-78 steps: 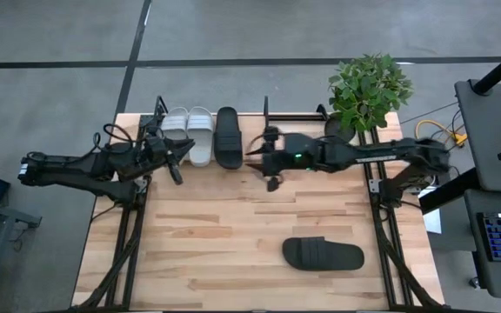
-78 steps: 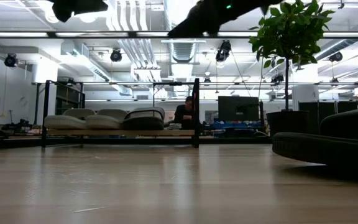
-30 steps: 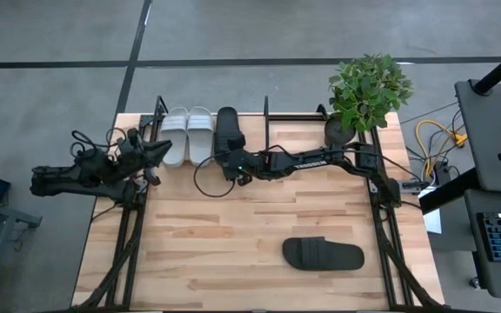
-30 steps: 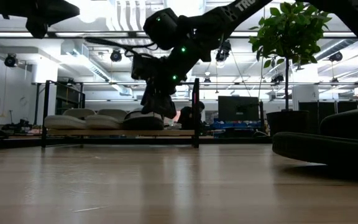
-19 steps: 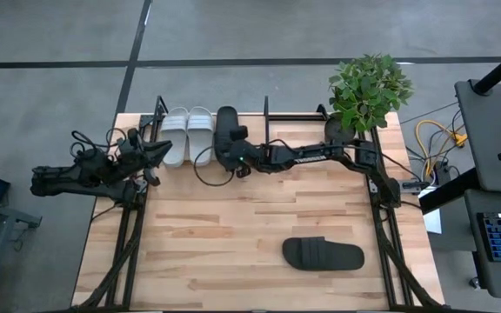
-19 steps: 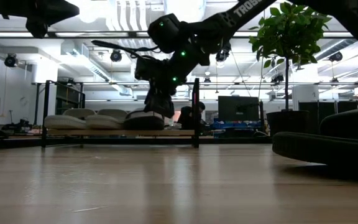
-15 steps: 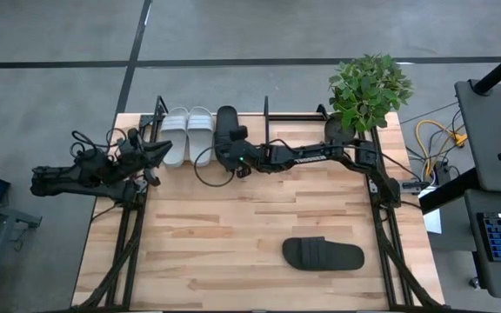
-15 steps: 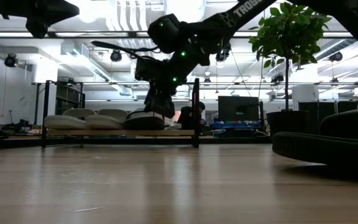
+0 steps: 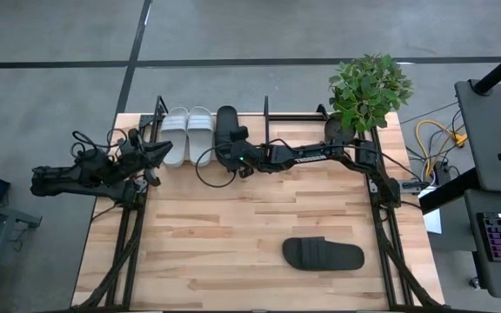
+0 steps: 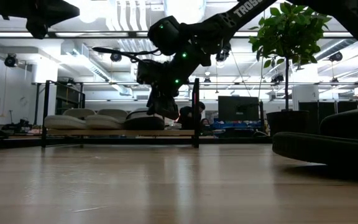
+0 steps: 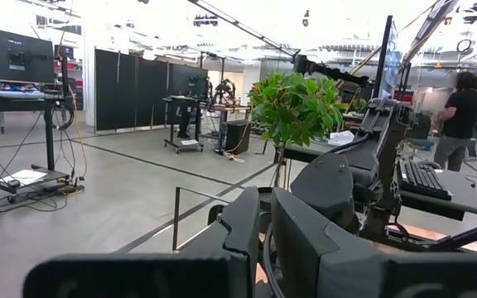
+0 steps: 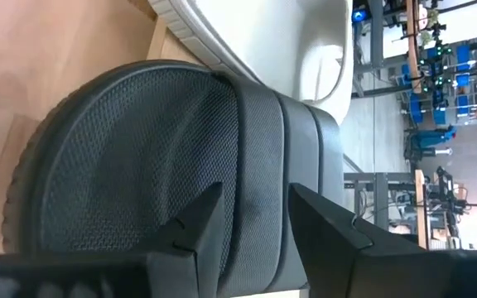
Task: Pick and place slides into the shelf
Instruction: Put the top black slides on the shelf
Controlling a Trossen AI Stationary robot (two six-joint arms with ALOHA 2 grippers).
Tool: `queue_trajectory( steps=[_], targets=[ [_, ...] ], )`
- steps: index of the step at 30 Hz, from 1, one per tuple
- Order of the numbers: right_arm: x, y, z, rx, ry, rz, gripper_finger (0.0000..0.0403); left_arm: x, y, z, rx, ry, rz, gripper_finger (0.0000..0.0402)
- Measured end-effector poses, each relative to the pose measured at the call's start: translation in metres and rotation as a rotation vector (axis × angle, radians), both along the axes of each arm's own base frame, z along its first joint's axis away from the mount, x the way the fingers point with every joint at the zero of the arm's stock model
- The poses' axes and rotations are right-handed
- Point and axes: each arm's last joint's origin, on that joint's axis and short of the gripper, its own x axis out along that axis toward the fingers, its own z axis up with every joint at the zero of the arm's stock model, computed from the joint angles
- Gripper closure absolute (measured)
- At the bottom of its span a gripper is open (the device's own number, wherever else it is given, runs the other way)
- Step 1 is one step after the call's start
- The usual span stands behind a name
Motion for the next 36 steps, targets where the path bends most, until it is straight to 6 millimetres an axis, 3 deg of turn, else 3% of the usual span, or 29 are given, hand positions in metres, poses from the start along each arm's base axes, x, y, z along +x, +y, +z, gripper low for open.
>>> queue_trajectory(
  steps=[15, 21, 28, 36],
  targets=[
    [-0.0049, -0.0059, -0.0064, -0.036, 0.024, -0.048, 0.0286, 0.0001, 0.0, -0.0001, 0.0, 0.0, 0.0, 0.0379],
    [-0.0037, -0.0073, -0.0047, -0.038, -0.007, -0.053, 0.0316, 0.0002, 0.0, -0.0003, 0.0, 0.001, 0.0, 0.0379],
    [-0.0035, -0.007, -0.0049, -0.018, -0.031, -0.065, 0.0384, 0.0003, 0.0, -0.0006, 0.0, 0.002, 0.0, 0.0379],
    [0.0, -0.0061, -0.0016, 0.035, -0.108, -0.038, 0.039, 0.0003, 0.0, -0.0009, 0.0, 0.002, 0.0, 0.0379]
  ],
)
